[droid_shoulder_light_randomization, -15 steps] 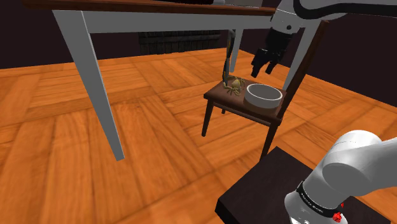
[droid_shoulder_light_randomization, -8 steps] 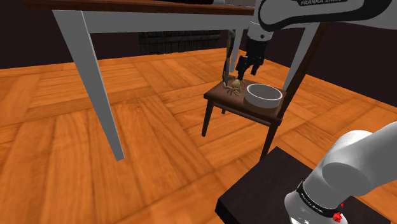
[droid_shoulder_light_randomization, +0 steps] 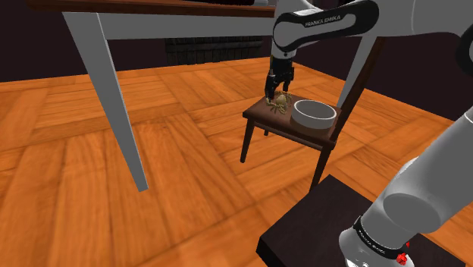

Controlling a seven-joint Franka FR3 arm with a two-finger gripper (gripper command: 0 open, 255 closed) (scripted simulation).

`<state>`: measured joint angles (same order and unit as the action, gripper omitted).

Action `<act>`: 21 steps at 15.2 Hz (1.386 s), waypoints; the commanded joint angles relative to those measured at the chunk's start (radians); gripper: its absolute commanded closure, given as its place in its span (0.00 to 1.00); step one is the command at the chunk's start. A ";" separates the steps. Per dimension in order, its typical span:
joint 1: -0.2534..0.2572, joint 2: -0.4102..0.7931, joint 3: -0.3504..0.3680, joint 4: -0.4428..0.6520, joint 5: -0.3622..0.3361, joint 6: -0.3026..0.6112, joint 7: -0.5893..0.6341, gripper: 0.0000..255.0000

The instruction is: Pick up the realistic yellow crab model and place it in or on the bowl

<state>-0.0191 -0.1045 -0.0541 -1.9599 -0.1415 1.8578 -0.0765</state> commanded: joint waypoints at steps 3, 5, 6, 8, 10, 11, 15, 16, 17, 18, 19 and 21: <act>-0.001 0.173 -0.001 0.131 -0.041 0.005 -0.017 0.00; -0.002 0.239 -0.002 0.188 -0.057 0.000 -0.024 0.00; -0.003 0.241 -0.003 0.177 -0.058 0.013 -0.024 0.00; -0.005 0.244 -0.005 0.155 -0.059 0.039 -0.023 0.00; -0.008 0.249 -0.006 0.134 -0.061 0.065 -0.022 0.00; -0.009 0.251 -0.007 0.124 -0.061 0.078 -0.021 0.00; -0.011 0.255 -0.008 0.108 -0.063 0.098 -0.020 0.00; -0.011 0.255 -0.008 0.108 -0.063 0.098 -0.020 0.00; -0.011 0.256 -0.008 0.108 -0.063 0.098 -0.020 0.00; -0.011 0.256 -0.008 0.108 -0.063 0.098 -0.020 0.00; -0.011 0.256 -0.008 0.108 -0.063 0.098 -0.020 0.00; -0.011 0.256 -0.008 0.108 -0.063 0.098 -0.020 1.00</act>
<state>-0.0305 0.1508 -0.0625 -1.8514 -0.2043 1.9556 -0.0967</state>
